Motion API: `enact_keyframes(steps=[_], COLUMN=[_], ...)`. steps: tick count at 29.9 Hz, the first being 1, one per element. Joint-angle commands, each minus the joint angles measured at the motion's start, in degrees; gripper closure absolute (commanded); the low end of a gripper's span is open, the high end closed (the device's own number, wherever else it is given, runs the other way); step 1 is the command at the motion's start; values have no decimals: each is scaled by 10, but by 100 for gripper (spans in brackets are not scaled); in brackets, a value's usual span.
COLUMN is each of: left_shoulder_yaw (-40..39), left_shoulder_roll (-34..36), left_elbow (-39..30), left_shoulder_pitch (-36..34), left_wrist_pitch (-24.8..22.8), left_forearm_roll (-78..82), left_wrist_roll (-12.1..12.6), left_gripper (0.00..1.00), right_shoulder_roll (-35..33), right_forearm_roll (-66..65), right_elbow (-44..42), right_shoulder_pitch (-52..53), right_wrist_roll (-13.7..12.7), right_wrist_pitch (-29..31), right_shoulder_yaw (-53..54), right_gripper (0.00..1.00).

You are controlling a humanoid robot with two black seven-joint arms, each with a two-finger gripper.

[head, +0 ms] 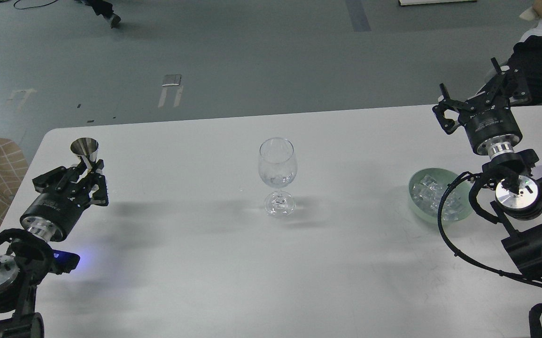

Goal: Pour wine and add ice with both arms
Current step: 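Lower the jigger onto the table, open the left gripper, withdraw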

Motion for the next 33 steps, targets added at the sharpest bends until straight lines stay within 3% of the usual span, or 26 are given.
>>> enact_keyframes(steps=[1, 14, 33], left_shoulder_yaw=[3, 8, 9], left_shoulder_roll=[-2, -13, -12], left_elbow=[16, 58, 125], left_shoulder_pitch=[-1, -10, -31], left_wrist_pitch=[-15, -9, -18], left_forearm_roll=[-4, -3, -3], left_wrist_roll=[-5, -31, -30], left_gripper=[75, 74, 70], right_shoulder_roll=[1, 2, -2], right_forearm_roll=[0, -1, -1], right_elbow=[1, 2, 0], right_shoulder_pitch=[-2, -16, -13], right_wrist_roll=[2, 3, 3], right_wrist_pitch=[-1, -3, -4], right_shoulder_yaw=[1, 3, 14], right_gripper=[0, 0, 0])
